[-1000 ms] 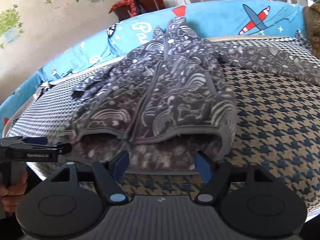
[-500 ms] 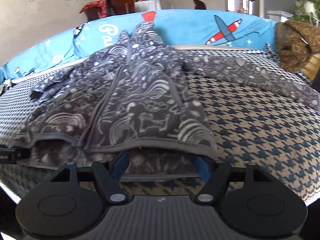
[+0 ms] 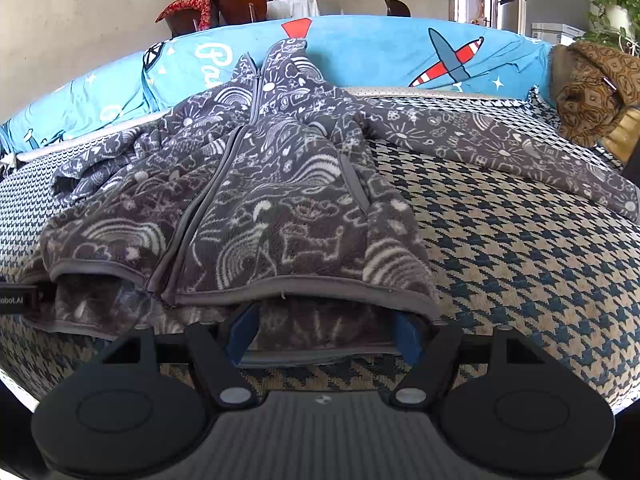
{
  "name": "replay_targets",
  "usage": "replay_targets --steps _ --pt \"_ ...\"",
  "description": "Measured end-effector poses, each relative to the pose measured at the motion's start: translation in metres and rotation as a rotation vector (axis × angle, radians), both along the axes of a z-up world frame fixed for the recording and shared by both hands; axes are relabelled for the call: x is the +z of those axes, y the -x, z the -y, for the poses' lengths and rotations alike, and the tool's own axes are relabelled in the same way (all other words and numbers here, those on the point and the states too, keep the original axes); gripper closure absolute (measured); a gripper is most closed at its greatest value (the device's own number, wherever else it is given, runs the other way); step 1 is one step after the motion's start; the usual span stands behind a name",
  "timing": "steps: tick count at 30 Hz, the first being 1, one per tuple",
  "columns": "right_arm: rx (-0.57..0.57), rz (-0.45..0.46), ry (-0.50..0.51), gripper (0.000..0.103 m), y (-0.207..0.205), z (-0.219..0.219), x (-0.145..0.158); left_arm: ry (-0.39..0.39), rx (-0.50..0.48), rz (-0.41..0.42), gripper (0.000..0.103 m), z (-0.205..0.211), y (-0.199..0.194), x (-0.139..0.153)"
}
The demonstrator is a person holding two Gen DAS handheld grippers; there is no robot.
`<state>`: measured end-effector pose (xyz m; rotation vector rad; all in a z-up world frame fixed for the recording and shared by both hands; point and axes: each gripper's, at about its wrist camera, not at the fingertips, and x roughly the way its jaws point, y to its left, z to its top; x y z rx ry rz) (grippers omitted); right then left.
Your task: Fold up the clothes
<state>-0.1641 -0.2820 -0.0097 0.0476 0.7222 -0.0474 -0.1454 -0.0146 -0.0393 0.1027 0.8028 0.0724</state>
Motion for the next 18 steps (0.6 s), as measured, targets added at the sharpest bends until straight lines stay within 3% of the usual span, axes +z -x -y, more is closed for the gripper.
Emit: replay_targets --steps 5,9,12,18 --pt "-0.005 0.009 0.071 0.032 -0.004 -0.007 -0.003 -0.1 0.079 0.096 0.0 0.007 0.001 0.005" --pt "-0.023 0.015 0.078 0.033 -0.005 -0.005 -0.004 -0.067 0.168 0.141 0.0 -0.008 0.001 0.014" --pt "-0.024 0.021 0.077 0.034 -0.006 -0.006 -0.004 -0.059 0.204 0.134 0.0 -0.014 -0.002 0.012" --pt "-0.026 0.032 0.076 0.033 -0.007 -0.006 -0.004 -0.036 0.164 0.082 0.0 -0.009 -0.006 0.004"
